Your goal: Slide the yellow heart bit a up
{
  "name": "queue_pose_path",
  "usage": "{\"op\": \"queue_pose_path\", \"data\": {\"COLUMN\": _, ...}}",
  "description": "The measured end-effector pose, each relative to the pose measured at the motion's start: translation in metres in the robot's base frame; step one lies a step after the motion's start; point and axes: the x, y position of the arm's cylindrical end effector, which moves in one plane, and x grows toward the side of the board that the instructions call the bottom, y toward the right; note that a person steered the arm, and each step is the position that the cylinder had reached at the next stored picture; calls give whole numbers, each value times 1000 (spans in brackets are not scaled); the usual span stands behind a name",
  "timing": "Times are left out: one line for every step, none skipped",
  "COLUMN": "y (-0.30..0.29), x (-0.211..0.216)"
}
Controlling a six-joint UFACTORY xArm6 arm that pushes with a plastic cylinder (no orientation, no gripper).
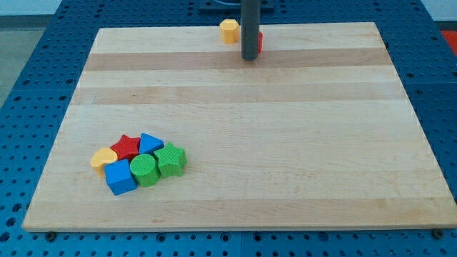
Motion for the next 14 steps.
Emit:
{"op": "queue_pose_path", "data": {"y": 3, "x": -12}}
{"op": "queue_pose_path", "data": {"y": 3, "x": -24}}
{"op": "queue_pose_path", "data": {"y": 3, "x": -6}}
{"op": "queue_pose_path", "data": {"y": -18, "x": 44}}
{"op": "queue_pose_path", "data": {"y": -78, "x": 73}}
{"op": "queue_pose_path", "data": {"y": -148, "x": 95}}
{"op": "queue_pose_path", "data": {"y": -216, "x": 119}}
{"op": "queue_pose_path", "data": {"y": -279, "x": 158}}
{"op": "queue_pose_path", "data": {"y": -317, "x": 204}}
{"op": "queue_pose_path", "data": {"y": -324, "x": 250}}
{"op": "queue_pose_path", "data": {"y": -301, "x": 291}}
{"op": "queue_pose_path", "data": {"y": -263, "x": 297}}
{"op": "queue_pose_path", "data": {"y": -243, "x": 290}}
{"op": "queue_pose_path", "data": {"y": -240, "x": 272}}
